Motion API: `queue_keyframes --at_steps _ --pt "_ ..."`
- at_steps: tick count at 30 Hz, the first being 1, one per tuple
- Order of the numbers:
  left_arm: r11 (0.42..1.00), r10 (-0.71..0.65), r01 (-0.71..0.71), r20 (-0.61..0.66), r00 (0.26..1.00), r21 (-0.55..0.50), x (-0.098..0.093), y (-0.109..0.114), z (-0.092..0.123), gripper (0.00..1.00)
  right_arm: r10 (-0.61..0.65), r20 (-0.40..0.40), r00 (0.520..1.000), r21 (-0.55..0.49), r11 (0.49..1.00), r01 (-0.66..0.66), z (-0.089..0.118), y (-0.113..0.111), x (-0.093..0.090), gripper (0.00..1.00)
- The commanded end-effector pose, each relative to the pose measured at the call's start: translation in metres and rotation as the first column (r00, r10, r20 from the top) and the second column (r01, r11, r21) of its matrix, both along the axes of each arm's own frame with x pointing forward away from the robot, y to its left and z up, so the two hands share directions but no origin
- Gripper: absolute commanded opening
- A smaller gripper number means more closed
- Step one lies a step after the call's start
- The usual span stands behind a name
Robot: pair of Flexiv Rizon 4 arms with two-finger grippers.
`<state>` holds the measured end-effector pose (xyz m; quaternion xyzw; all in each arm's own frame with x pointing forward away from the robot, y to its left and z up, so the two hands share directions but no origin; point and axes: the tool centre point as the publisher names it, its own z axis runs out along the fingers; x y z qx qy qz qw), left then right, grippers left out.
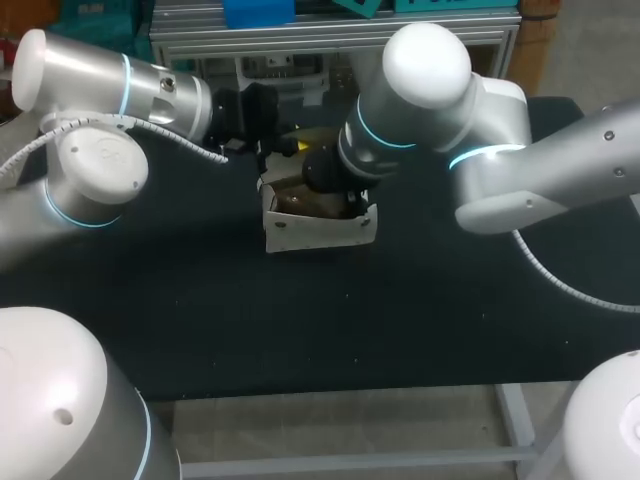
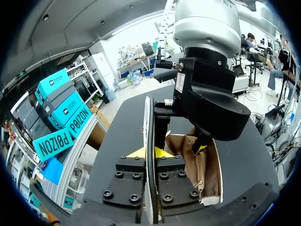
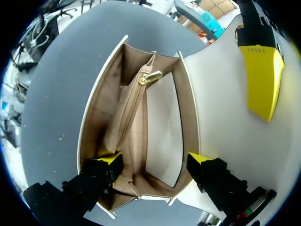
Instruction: Pick up the bag, open it, inspect its contents, close it, and place it on the opposite side
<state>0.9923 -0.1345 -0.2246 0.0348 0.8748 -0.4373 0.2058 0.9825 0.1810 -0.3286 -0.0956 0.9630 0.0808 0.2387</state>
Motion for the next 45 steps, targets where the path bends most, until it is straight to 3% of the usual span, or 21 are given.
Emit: queue_keyframes --at_steps 1,2,3,20,35,39,45 --pt "1.000 0.000 0.000 0.002 1.000 -0.003 -0.002 0.000 0.001 0.00 -0.005 0.019 1.000 0.001 1.000 0.005 0.002 -0.001 -0.003 0.16" --pt "1.000 0.000 0.000 0.002 1.000 -0.003 -0.002 0.000 0.001 0.00 -0.006 0.024 1.000 0.000 1.000 0.006 0.003 -0.001 -0.004 0.02" --pt "1.000 0.001 -0.001 0.002 1.000 -0.002 -0.002 0.000 0.001 0.00 -0.005 0.029 1.000 0.000 1.000 0.005 0.005 -0.002 -0.004 0.00" --pt "1.000 0.017 -0.017 -0.001 1.000 0.002 -0.007 0.001 0.002 0.00 -0.002 0.151 0.989 -0.004 1.000 0.003 0.039 -0.002 -0.021 0.00" --pt "1.000 0.013 -0.013 -0.052 0.999 -0.015 -0.030 -0.006 0.013 0.00 0.001 0.274 0.962 -0.017 1.000 0.004 0.076 -0.009 -0.065 0.00" --pt "0.999 -0.017 0.012 -0.153 0.988 -0.035 -0.021 -0.009 0.002 0.00 -0.002 0.283 0.959 -0.020 1.000 0.008 0.076 -0.012 -0.075 0.00" --pt "0.999 -0.041 0.033 -0.277 0.960 -0.033 0.004 -0.018 -0.031 0.00 -0.016 0.270 0.963 -0.016 1.000 0.021 0.066 -0.020 -0.089 0.00"
